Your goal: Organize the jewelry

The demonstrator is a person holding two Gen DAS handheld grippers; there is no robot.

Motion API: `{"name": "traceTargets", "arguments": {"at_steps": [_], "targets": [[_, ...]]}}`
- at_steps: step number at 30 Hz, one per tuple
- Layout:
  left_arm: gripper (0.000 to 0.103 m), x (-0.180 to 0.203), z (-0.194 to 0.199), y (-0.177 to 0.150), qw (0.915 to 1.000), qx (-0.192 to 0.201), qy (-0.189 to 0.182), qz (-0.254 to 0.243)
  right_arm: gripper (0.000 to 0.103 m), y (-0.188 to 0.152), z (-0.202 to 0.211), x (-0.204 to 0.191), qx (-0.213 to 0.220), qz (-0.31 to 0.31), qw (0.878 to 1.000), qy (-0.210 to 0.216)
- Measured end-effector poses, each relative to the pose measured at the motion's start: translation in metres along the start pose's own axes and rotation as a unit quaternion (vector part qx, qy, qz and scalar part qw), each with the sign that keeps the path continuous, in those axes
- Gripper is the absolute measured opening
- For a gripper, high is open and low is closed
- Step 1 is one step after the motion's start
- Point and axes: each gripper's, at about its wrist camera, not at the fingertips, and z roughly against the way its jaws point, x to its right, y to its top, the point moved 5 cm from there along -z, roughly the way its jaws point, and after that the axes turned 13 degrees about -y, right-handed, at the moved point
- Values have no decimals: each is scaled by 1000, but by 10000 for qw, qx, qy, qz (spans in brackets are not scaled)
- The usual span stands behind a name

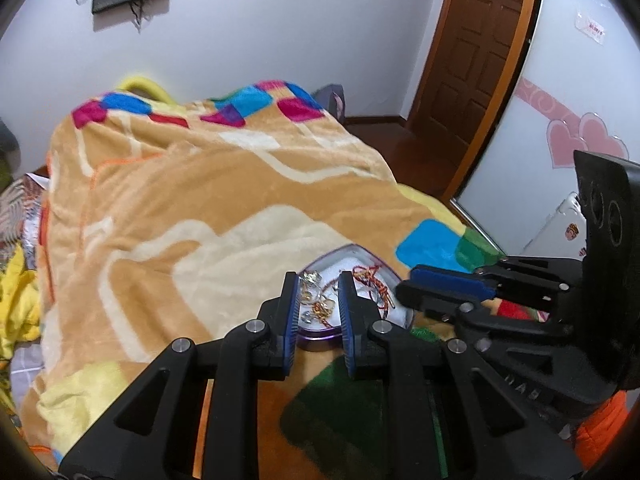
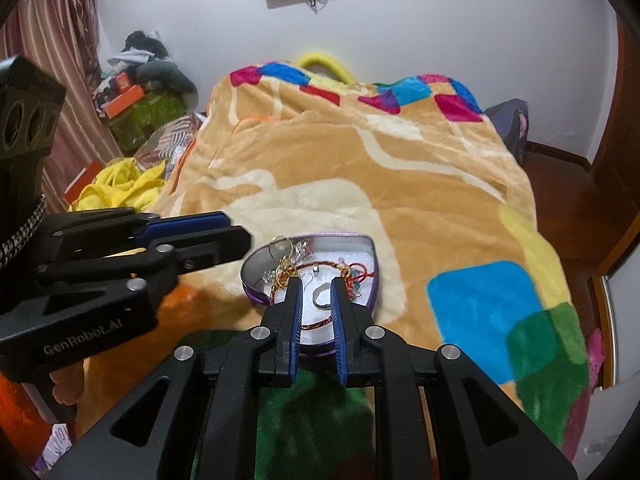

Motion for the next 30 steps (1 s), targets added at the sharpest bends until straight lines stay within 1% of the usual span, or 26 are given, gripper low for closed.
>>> {"name": "traceTargets", "arguments": {"at_steps": [3,7,8,10,11,12,13,15,16,17,19,20,21,22,23,24,25,27,28,30], "targets": [[18,7,25,7,9996,246,130,-64,13,5,16,3,156,-111,9998,-41],[20,24,63,16,9974,653,248,-193,13,14,56,7,552,-284,9980,-85],[21,31,77,19,9959,814,290,-260,13,17,65,7,663,-310,9973,-97],[28,44,103,23,9924,1100,376,-399,13,22,93,7,984,-382,9944,-113],[30,50,112,25,9906,1218,414,-463,13,25,109,7,1159,-412,9923,-124],[36,59,127,26,9877,1387,468,-557,13,27,121,6,1299,-430,9905,-142],[44,65,138,27,9853,1506,509,-621,13,29,137,5,1481,-441,9878,-164],[55,81,163,28,9787,1804,630,-754,13,31,166,0,1793,-407,9828,-178],[58,88,175,27,9752,1946,673,-811,13,32,178,-3,1918,-390,9805,-184],[59,95,187,25,9712,2095,729,-868,13,32,188,-5,2031,-380,9782,-188],[66,107,206,22,9640,2330,851,-963,16,30,215,-12,2334,-358,9714,-235],[68,113,216,19,9600,2447,916,-1008,23,29,223,-14,2457,-327,9684,-266],[72,118,225,16,9560,2559,978,-1050,32,27,236,-18,2606,-323,9644,-321],[79,122,232,13,9531,2636,1021,-1078,37,24,248,-21,2766,-330,9596,-393],[84,126,238,9,9501,2719,1063,-1097,45,22,255,-23,2887,-337,9557,-456],[92,130,246,5,9464,2828,1104,-1106,51,19,268,-27,3081,-344,9490,-569],[95,134,252,2,9433,2916,1137,-1110,54,17,273,-30,3181,-343,9452,-648],[97,136,261,-3,9395,3016,1187,-1111,63,12,288,-37,3398,-330,9363,-829],[98,138,265,-5,9379,3057,1222,-1094,65,11,291,-38,3459,-338,9332,-911],[100,138,270,-9,9370,3104,1227,-1035,78,8,297,-42,3553,-386,9279,-1060]]}}
